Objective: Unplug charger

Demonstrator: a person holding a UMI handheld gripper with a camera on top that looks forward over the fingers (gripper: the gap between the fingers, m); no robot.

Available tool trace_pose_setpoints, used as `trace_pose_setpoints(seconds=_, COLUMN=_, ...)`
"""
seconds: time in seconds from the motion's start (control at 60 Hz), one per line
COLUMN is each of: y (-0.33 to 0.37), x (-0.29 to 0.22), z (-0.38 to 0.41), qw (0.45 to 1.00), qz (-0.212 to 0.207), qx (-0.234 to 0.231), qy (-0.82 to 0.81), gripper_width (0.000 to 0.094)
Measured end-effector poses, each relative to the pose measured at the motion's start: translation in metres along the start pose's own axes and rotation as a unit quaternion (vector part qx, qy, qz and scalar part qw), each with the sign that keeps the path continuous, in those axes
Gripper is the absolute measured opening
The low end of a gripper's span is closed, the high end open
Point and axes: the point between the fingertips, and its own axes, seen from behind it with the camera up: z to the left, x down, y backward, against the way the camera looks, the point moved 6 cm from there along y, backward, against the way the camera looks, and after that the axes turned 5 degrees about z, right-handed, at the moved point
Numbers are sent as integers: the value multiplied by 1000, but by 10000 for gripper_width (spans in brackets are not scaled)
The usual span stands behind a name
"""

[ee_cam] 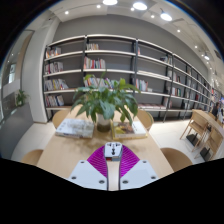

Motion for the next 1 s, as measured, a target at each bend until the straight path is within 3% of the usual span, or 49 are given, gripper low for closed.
trace_pose_setpoints(seconds=0.1, y=-21, x=53, z=-24, qw=998, qz=67, qx=-8, qy=12, gripper_width=121)
trace_pose_setpoints(seconds=0.167, y=-34, x=99, z=-18, qw=995, qz=97, qx=-23, qy=7, gripper_width=131)
trace_pose_setpoints(seconds=0.317, y=-49, x=143, z=-13, qw=988, qz=147, qx=-40, qy=8, gripper_width=147)
trace_pose_setpoints(seconds=0.5, y=-51, x=151, z=-15, qw=985, qz=168, qx=-39, qy=22, gripper_width=316)
trace_pose_setpoints(seconds=0.6, y=-32, x=127, z=-16, qw=988, qz=148, qx=-38, qy=29, gripper_width=647)
trace_pose_setpoints(seconds=0.667, y=-9, x=98, z=-16, qw=993, qz=112, qx=-38, qy=15, gripper_width=779)
trace_pose_setpoints(seconds=0.833, y=70, x=42, z=-18, qw=998, qz=47, qx=-37, qy=-5, gripper_width=800)
trace_pose_setpoints(seconds=1.0, y=147, x=47, z=-15, qw=998, qz=24, qx=-45, qy=-20, gripper_width=801)
